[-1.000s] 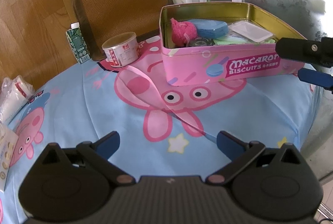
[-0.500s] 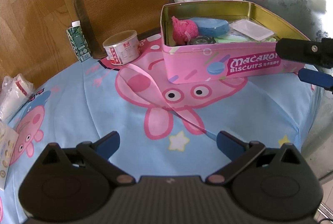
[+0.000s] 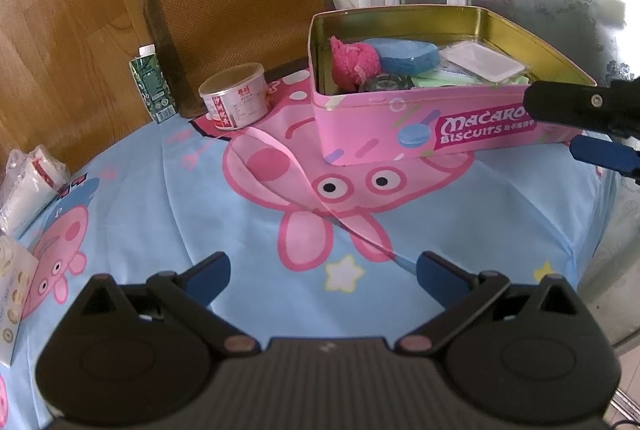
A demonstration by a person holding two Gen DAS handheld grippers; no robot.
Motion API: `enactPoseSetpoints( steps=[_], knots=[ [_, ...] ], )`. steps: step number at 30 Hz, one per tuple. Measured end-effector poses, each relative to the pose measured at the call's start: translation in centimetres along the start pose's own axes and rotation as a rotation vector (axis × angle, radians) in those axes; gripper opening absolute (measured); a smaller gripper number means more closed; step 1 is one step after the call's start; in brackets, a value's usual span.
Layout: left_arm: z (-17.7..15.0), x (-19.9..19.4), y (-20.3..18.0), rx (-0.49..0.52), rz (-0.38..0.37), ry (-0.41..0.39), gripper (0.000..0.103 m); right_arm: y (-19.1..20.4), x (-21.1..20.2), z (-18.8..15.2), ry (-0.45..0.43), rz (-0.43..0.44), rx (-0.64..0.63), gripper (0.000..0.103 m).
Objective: Organize soft objects
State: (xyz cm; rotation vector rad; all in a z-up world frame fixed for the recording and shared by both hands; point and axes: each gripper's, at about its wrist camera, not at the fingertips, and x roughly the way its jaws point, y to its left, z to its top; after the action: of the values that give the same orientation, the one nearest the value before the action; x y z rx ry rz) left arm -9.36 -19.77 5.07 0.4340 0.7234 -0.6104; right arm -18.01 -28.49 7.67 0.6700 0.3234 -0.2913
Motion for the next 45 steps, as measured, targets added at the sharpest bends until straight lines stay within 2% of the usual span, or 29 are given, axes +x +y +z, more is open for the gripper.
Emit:
enactPoseSetpoints(
  steps=[19, 45],
  knots=[
    [-0.09, 0.46, -0.09, -0.009, -0.012, 0.027, 0.103, 0.01, -0.05, -0.13, 0.001, -0.005, 0.001, 0.095],
    [-0.01, 0.33, -0.14, -0.010, -0.010, 0.025, 0.103, 0.03, -0.04, -0.19, 0.002, -0.005, 0.001, 0.095]
  ],
)
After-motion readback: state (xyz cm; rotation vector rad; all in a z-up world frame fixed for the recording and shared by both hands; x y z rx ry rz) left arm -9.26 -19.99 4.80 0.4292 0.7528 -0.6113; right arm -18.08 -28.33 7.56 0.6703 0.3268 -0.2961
